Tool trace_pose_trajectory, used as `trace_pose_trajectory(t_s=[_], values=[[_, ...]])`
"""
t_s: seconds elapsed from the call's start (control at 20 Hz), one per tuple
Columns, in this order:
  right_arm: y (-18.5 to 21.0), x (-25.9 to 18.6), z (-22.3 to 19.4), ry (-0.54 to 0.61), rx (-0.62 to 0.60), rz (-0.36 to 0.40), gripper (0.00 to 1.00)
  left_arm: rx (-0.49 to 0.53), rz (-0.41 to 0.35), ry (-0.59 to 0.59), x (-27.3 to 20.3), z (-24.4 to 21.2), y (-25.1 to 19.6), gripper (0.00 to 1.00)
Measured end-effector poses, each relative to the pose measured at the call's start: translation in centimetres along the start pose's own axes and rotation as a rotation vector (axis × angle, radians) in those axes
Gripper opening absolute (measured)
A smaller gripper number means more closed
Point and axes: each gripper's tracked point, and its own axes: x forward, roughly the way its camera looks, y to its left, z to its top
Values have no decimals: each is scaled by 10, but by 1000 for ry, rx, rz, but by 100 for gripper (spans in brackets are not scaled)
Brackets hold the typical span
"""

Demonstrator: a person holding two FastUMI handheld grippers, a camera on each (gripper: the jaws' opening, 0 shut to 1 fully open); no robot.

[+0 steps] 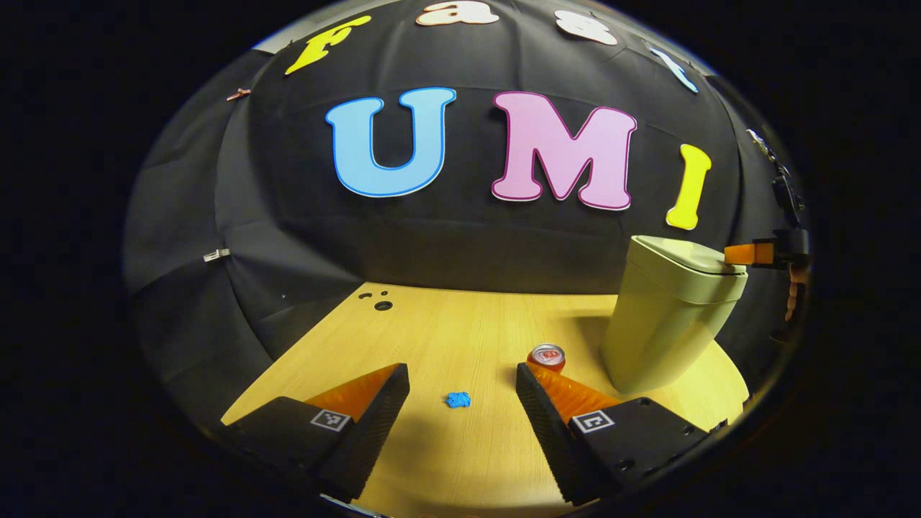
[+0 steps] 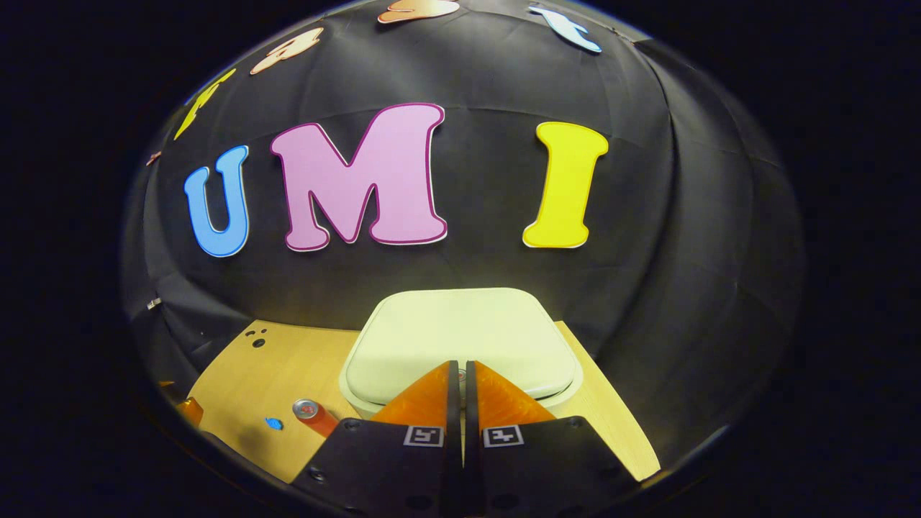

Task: Press the lid of the desktop garbage bin to open it, pick up the crumpled paper on the desktop and throw it into the bin, then pick up the pop can on the desktop and drop it into the bin, and finally close the garbage bin lid.

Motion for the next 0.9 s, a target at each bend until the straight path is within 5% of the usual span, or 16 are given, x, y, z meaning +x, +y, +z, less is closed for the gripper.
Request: trace_pose_trajectory(t_s=[0.5,0.9], values=[[-3,-47,-3,-18,-20,-11,8,-52,45,43,7,-27,38,96],[-2,-66,-53,87,32,-16,5,-24,16,107,37,-74,47,96]])
